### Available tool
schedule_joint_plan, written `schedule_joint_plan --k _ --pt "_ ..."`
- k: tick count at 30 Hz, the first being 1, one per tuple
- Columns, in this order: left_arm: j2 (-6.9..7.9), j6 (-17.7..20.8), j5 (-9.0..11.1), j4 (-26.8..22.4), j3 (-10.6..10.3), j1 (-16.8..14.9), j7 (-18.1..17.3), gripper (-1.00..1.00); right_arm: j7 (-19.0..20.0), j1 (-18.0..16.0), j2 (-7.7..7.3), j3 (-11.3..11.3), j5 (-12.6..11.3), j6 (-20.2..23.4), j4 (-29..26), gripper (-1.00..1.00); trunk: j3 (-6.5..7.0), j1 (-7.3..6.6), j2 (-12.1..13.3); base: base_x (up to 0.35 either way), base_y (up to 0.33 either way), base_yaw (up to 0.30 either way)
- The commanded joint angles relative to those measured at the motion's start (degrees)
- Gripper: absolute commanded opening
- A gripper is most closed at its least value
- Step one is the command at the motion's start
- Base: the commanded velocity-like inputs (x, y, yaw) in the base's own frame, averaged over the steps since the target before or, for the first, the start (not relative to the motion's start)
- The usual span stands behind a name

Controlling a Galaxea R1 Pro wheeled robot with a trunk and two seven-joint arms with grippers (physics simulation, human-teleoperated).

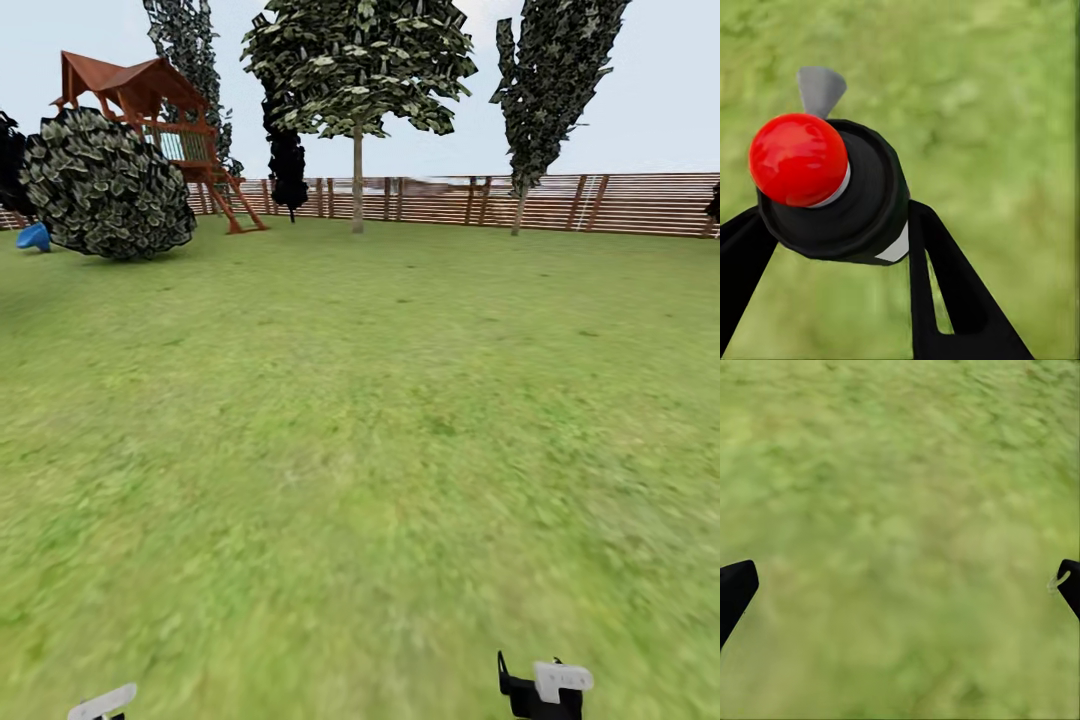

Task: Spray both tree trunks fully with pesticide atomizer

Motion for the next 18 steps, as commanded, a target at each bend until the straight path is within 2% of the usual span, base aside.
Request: schedule_joint_plan --k 1,18 --pt "-0.01 -0.2 -0.1 0.0 0.3 0.0 0.0 -1.00 -0.3 -0.1 -0.04 -0.3 0.6 -0.2 0.1 1.00 -0.05 0.03 0.0 0.340 0.000 -0.001" --pt "0.00 -0.2 -0.1 0.0 0.3 0.0 0.0 -1.00 -0.3 -0.1 -0.09 -0.3 0.6 -0.2 0.0 1.00 -0.05 0.03 0.0 0.340 0.000 -0.003"
